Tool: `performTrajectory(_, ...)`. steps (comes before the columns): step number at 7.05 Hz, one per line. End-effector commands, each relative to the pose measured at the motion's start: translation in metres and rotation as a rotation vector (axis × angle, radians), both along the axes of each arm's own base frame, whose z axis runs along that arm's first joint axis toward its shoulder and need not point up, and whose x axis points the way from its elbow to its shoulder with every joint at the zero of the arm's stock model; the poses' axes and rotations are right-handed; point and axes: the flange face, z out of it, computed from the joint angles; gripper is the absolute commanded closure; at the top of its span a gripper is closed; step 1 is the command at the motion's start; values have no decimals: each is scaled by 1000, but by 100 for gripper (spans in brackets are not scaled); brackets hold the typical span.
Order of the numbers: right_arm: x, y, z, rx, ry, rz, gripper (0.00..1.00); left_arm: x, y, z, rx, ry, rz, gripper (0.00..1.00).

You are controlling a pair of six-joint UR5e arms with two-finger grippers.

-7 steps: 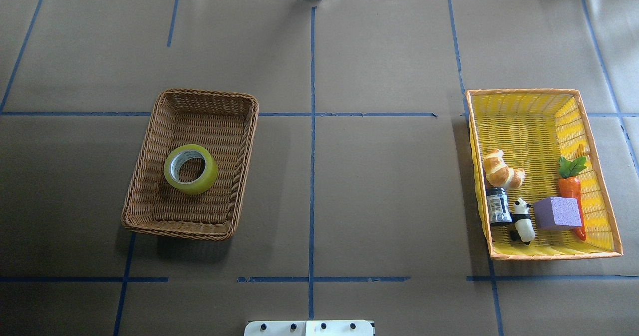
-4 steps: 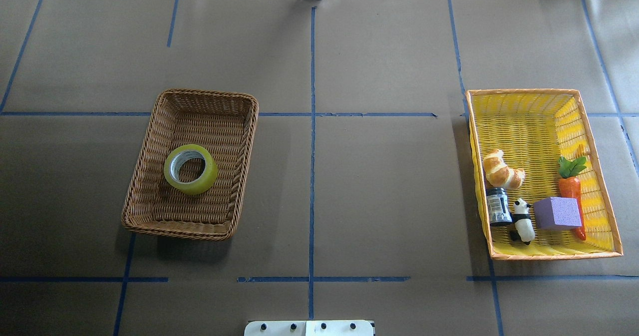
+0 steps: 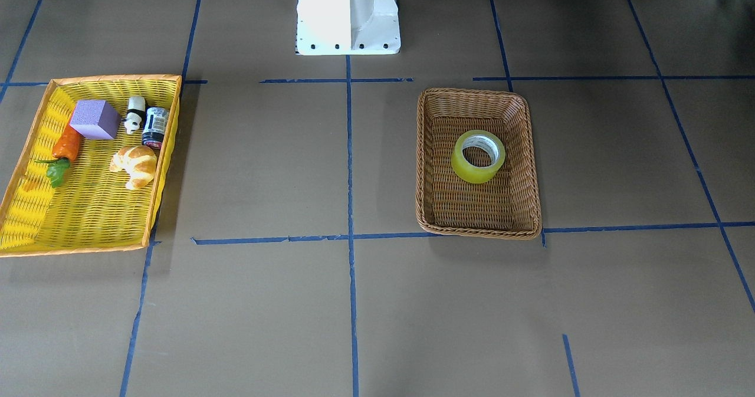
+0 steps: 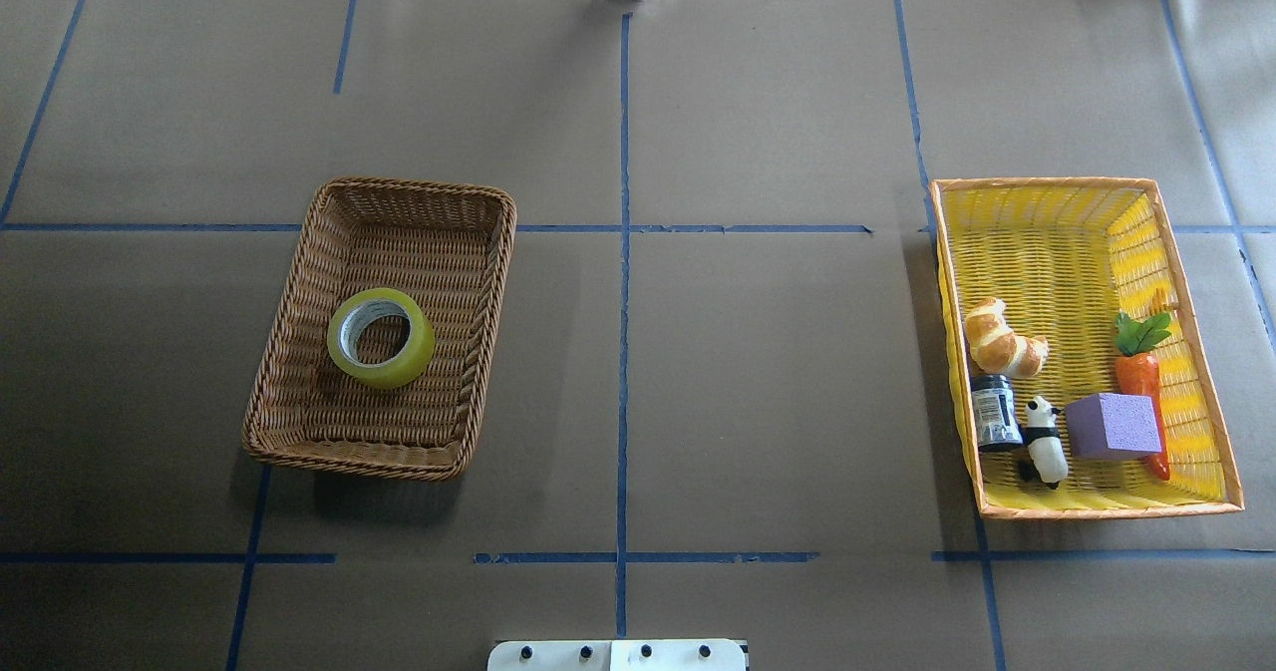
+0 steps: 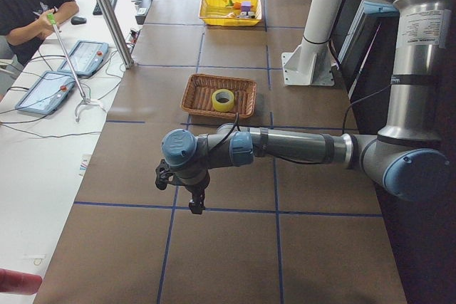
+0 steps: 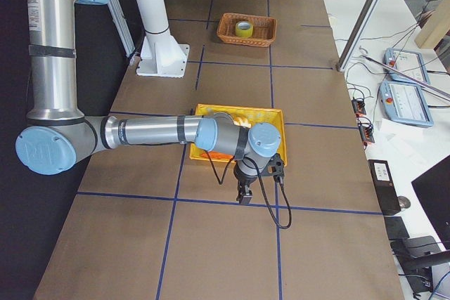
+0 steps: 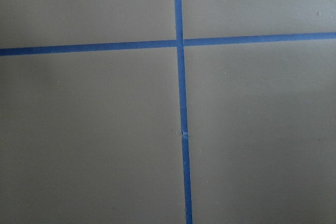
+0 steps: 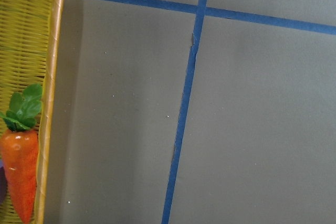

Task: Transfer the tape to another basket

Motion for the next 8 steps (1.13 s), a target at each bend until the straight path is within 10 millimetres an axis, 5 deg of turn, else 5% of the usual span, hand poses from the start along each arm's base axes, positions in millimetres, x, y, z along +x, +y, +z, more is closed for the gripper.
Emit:
performTrajectory(1,-1,-6,-1,-8,11,72,0,-1,3,-2,4,-1,-2,0)
performTrajectory(8,-9,-14,7,-6,11,128,0,0,12,7,0,-5,0,0)
